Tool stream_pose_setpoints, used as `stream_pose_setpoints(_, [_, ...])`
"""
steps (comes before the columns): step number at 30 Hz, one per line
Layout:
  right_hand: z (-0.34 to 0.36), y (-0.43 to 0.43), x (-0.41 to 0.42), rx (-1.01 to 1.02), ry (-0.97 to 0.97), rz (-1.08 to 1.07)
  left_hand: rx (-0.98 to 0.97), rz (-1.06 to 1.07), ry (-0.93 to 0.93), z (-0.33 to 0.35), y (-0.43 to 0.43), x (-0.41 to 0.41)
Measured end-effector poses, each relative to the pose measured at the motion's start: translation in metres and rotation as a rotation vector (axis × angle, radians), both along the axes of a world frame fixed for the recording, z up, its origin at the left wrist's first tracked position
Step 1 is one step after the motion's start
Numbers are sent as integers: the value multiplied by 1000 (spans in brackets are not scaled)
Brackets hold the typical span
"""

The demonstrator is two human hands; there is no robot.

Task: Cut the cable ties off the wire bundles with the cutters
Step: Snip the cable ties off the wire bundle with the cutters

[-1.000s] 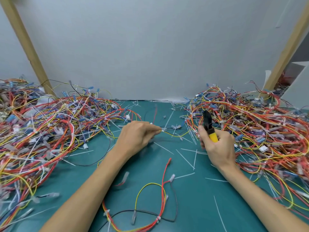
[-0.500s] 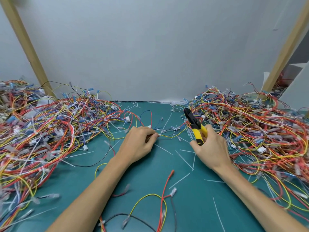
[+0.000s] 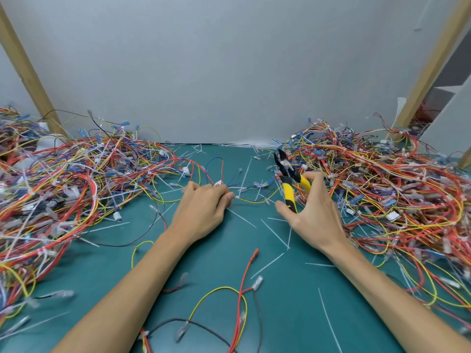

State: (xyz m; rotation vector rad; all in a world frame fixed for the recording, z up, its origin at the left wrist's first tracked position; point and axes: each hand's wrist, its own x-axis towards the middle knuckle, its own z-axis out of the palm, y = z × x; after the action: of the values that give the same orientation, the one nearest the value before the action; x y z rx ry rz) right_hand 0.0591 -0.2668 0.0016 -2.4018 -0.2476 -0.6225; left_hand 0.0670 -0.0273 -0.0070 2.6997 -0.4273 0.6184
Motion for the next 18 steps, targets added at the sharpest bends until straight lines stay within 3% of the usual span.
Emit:
stream_pose_setpoints(9, [1,-1,3,109,-38,44,60,-50,-42,-1,0,2])
stream_pose_setpoints(18, [3,-1,1,81,-90,18,-61,-2,-37,2,1,1])
